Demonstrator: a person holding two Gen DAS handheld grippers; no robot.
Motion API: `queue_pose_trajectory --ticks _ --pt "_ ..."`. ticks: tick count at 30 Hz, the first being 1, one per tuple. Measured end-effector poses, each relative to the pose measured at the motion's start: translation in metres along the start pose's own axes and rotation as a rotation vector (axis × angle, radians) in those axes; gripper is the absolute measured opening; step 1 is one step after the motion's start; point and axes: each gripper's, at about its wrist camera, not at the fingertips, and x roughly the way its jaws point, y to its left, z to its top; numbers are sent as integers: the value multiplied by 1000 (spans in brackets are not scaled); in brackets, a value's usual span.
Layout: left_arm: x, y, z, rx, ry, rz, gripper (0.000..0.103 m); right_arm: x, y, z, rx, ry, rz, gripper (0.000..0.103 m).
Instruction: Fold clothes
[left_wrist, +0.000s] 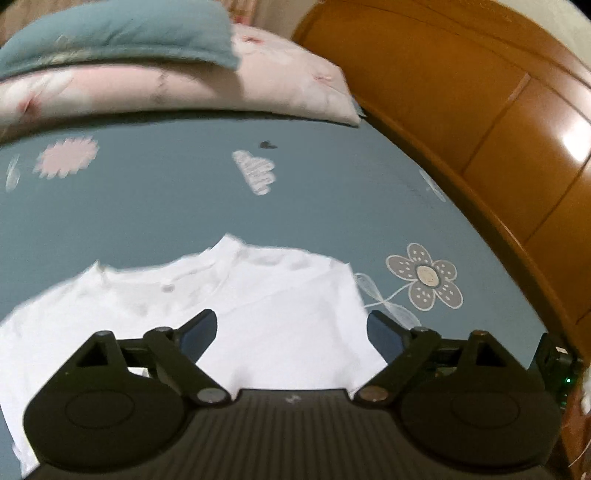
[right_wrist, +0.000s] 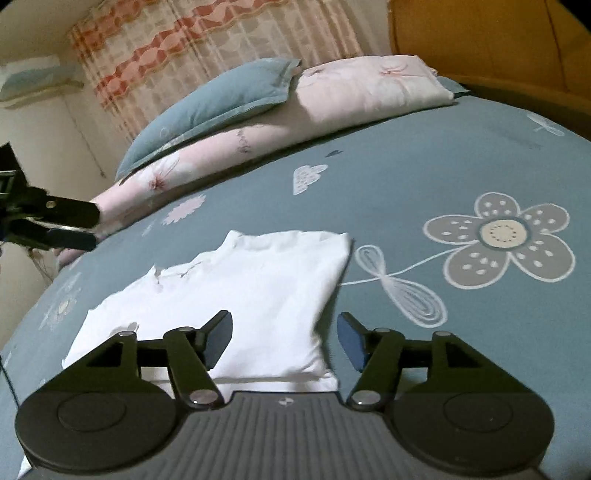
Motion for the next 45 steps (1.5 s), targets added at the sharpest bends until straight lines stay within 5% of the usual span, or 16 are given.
queue_pose_trajectory --ticks 4,12,26,35,38,42,45 --pt "26 41 -28 -161 56 -58 88 8 9 -2 -15 19 -1 68" --pt "71 72 -66 -230 169 1 88 19 11 -4 -9 43 -32 68" --pt "7 130 -62 -236 72 366 88 15 5 -3 13 36 -45 68" --pt "9 136 -67 -264 -15 202 88 18 6 -4 2 45 -54 68" --pt "17 144 -76 -287 -11 214 88 20 6 -5 -5 50 -61 68" --pt "3 162 -81 -270 -46 393 88 22 5 -5 -9 54 -66 68" --pt "-15 177 -81 -323 -73 395 88 22 6 -5 -9 53 -69 68"
